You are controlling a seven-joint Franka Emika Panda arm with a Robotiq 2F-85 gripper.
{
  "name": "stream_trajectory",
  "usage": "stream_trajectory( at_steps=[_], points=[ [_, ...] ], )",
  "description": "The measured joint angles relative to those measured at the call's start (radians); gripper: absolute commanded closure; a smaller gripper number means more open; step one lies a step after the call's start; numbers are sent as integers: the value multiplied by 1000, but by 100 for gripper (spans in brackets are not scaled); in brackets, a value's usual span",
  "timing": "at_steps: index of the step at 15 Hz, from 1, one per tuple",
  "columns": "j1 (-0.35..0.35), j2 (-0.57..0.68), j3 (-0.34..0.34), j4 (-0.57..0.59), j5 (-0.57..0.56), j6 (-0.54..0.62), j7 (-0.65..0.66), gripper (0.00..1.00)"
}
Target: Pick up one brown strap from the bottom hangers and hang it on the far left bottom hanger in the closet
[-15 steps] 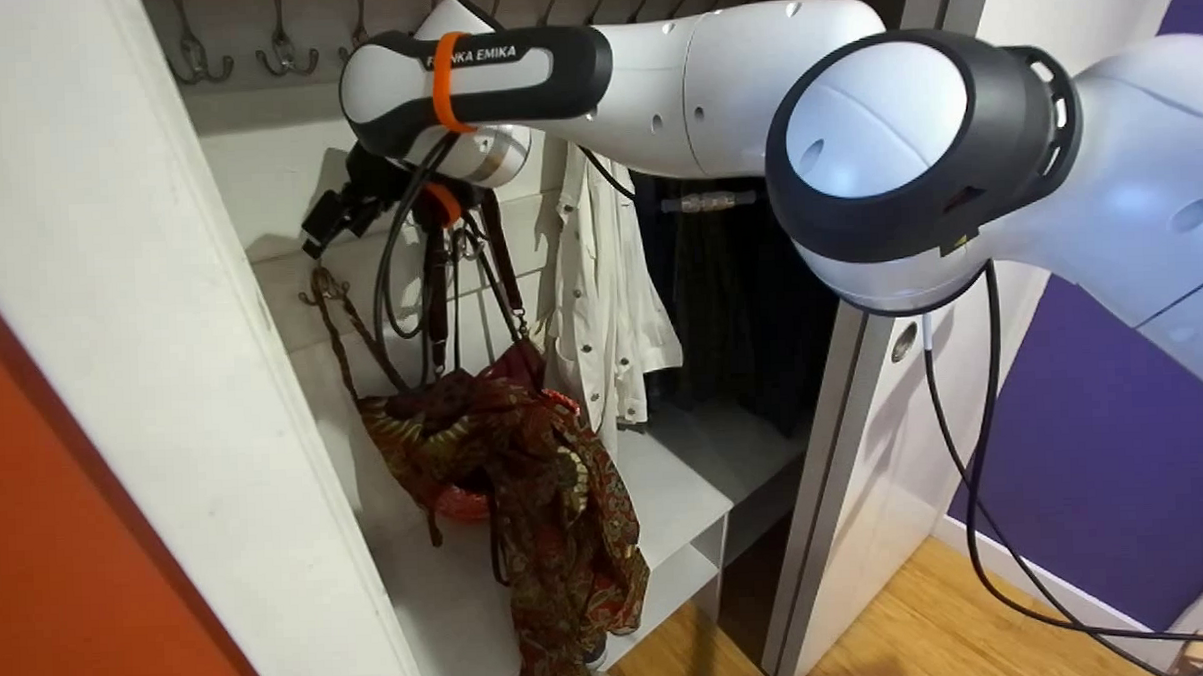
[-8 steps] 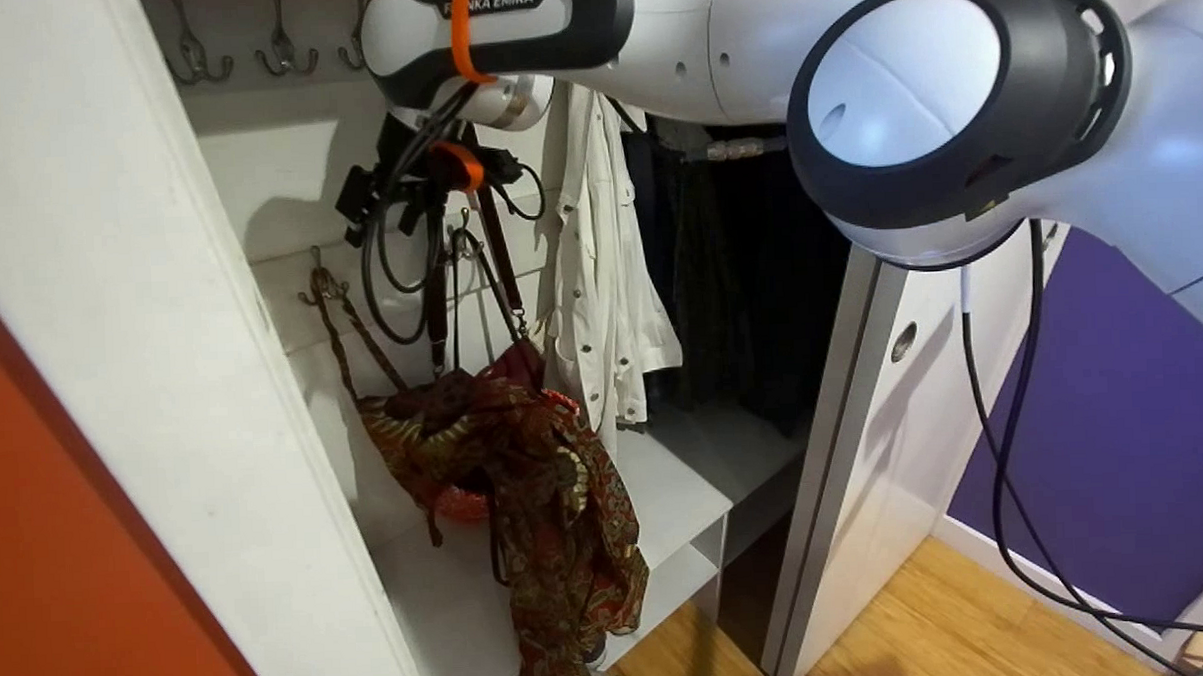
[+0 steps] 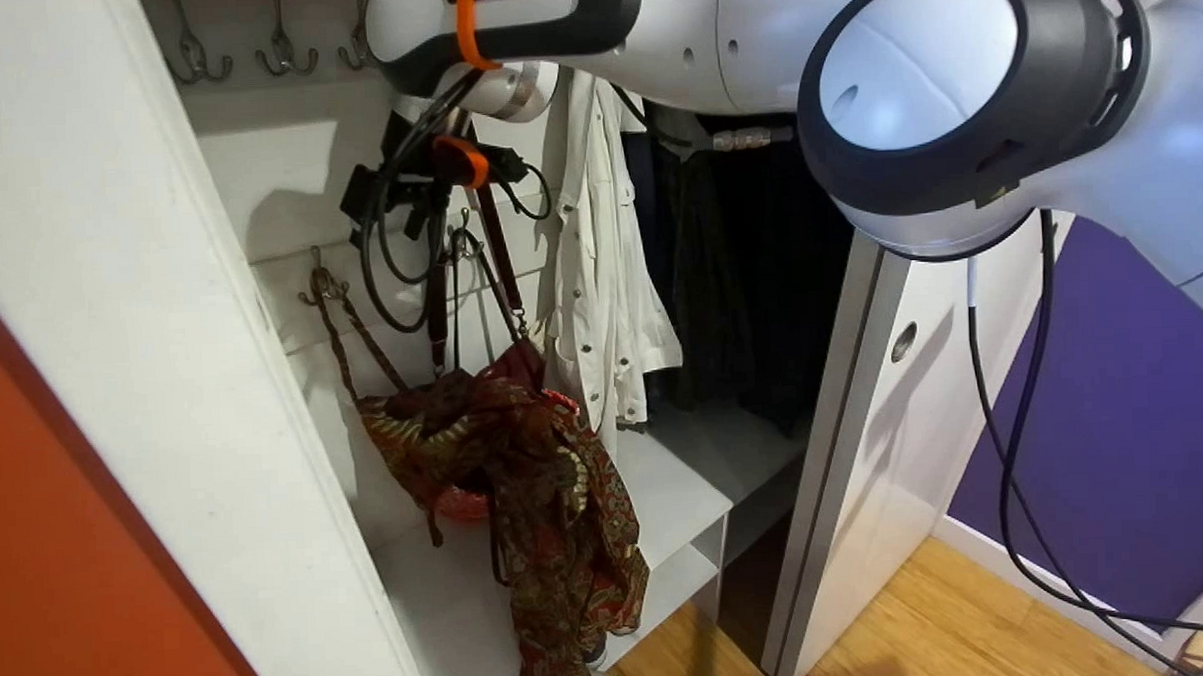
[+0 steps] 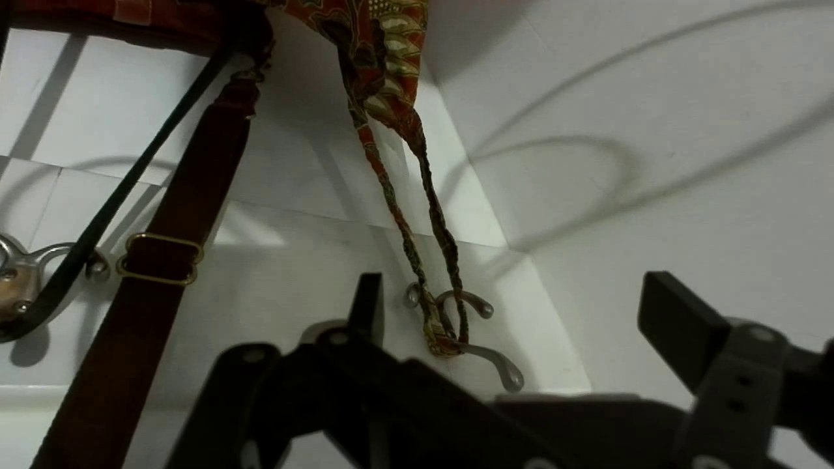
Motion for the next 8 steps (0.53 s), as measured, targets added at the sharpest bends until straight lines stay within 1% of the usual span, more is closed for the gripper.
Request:
stream_trajectory(
  at_steps=[3, 8],
  points=[
    [0, 6, 4, -23, 0, 46, -4, 0],
    [-7, 17, 25, -73, 2, 177, -39, 0]
  ],
)
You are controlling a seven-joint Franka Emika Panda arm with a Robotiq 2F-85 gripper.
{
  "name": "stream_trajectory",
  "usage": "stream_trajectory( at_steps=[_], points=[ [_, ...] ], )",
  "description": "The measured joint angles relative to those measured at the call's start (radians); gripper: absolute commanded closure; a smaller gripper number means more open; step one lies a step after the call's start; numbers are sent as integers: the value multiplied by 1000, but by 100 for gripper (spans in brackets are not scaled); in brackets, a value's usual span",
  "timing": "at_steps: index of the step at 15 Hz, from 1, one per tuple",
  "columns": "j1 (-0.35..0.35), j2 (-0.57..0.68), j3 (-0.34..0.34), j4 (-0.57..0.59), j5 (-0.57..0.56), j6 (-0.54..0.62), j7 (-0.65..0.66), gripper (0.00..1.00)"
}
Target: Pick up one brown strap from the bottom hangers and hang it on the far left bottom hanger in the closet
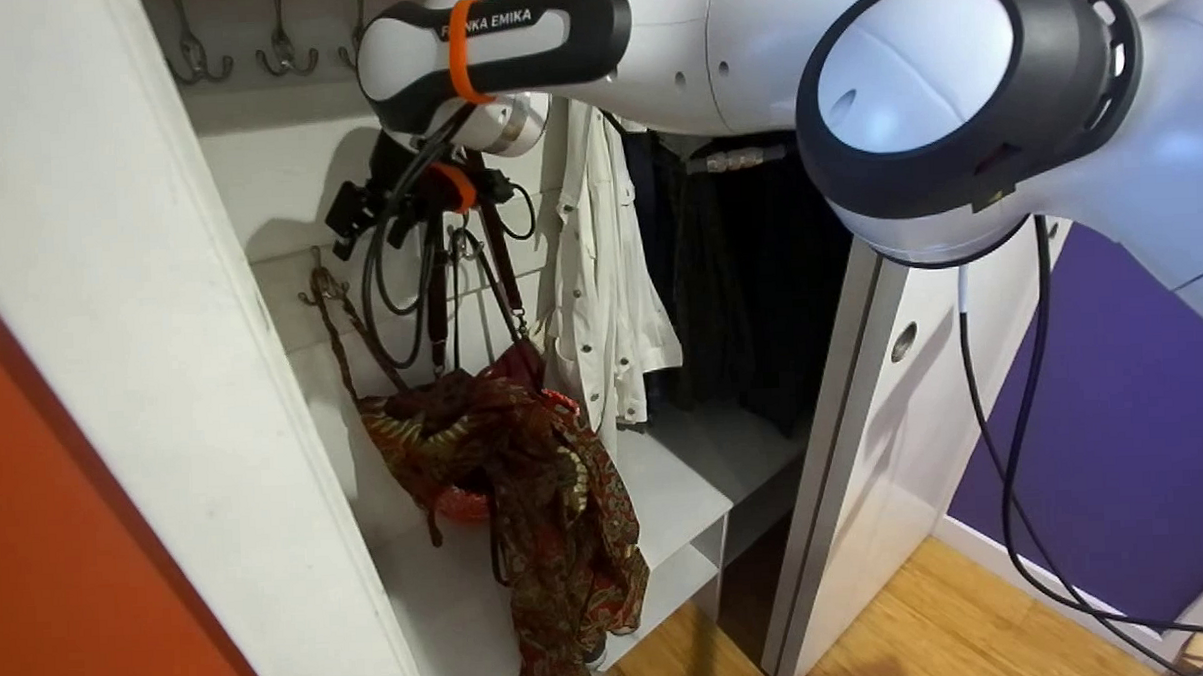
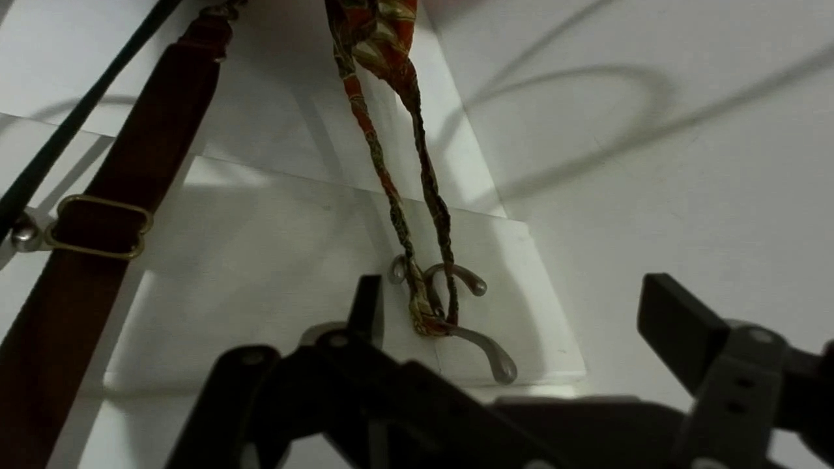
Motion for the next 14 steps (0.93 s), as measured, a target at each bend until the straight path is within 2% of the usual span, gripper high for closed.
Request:
stream_trajectory(
  at_steps=[10, 14],
  points=[
    [-66, 15, 55, -132, 8, 205, -103, 0],
    [-78, 6, 56, -155, 8, 221, -106, 0]
  ],
)
